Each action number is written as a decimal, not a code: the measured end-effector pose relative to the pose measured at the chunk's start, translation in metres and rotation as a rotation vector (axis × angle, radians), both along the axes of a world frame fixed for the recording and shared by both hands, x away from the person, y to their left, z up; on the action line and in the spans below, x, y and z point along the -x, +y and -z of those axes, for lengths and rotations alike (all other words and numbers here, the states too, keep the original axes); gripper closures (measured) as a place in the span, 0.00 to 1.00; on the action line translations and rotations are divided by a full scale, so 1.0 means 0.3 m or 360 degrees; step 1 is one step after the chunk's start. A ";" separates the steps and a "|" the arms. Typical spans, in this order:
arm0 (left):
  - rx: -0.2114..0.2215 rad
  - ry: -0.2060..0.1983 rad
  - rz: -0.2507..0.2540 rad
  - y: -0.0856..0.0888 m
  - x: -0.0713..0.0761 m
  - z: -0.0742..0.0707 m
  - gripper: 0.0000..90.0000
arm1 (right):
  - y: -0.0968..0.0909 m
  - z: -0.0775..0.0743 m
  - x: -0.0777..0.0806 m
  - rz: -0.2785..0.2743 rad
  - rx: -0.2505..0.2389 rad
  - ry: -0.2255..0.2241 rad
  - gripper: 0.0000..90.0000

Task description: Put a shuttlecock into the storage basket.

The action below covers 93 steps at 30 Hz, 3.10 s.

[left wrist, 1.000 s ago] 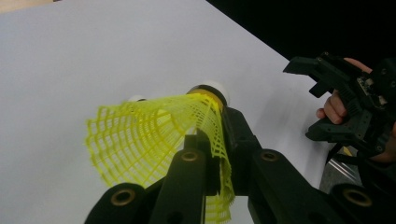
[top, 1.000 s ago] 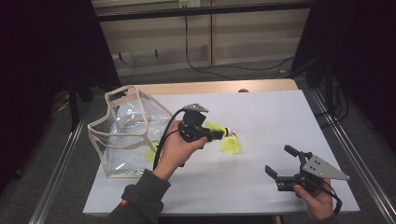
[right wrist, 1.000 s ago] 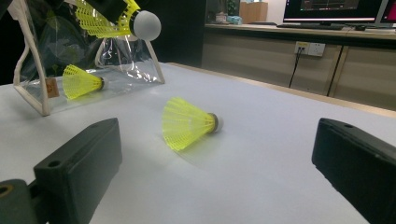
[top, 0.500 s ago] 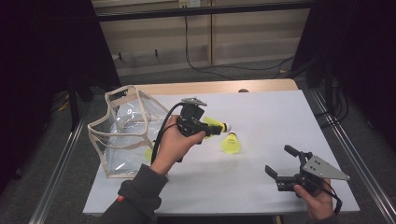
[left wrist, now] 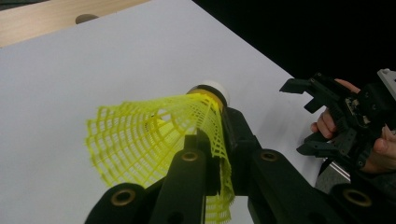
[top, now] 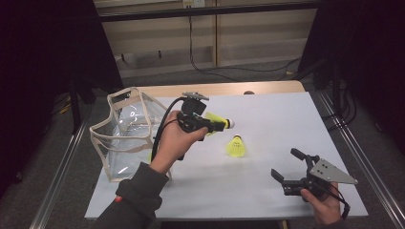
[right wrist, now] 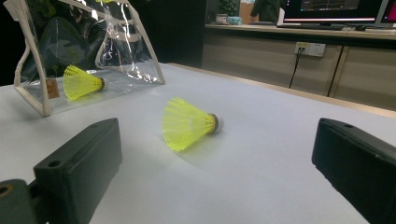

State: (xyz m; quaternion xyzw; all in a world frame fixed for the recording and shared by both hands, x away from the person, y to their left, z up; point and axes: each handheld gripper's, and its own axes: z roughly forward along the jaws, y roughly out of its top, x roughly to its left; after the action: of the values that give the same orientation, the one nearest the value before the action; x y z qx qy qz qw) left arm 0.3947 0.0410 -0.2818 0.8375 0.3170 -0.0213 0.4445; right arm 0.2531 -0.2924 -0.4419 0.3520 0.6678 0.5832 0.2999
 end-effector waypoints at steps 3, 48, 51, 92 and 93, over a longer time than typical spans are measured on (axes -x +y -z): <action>-0.0001 -0.0005 0.0006 0.003 -0.004 -0.018 0.96 | 0.000 0.000 0.000 0.0000 0.0000 0.0001 0.02; -0.0041 -0.0026 -0.0125 0.100 -0.068 -0.142 0.97 | 0.000 0.001 -0.001 0.0003 -0.0004 0.0008 0.02; -0.0035 -0.0028 -0.0136 0.103 -0.070 -0.151 0.97 | 0.000 0.001 -0.001 0.0001 -0.0002 0.0007 0.02; -0.0050 -0.0031 -0.0250 0.191 -0.119 -0.193 0.97 | 0.000 0.001 -0.001 0.0000 0.0000 0.0000 0.02; -0.0052 -0.0035 -0.0257 0.195 -0.120 -0.194 0.97 | 0.000 0.001 -0.001 0.0000 -0.0001 0.0002 0.02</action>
State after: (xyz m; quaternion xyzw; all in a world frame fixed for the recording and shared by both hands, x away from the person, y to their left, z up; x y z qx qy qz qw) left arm 0.4307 0.0997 -0.2236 0.8166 0.3789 0.0290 0.4345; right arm 0.2534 -0.2925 -0.4423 0.3525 0.6679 0.5832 0.2993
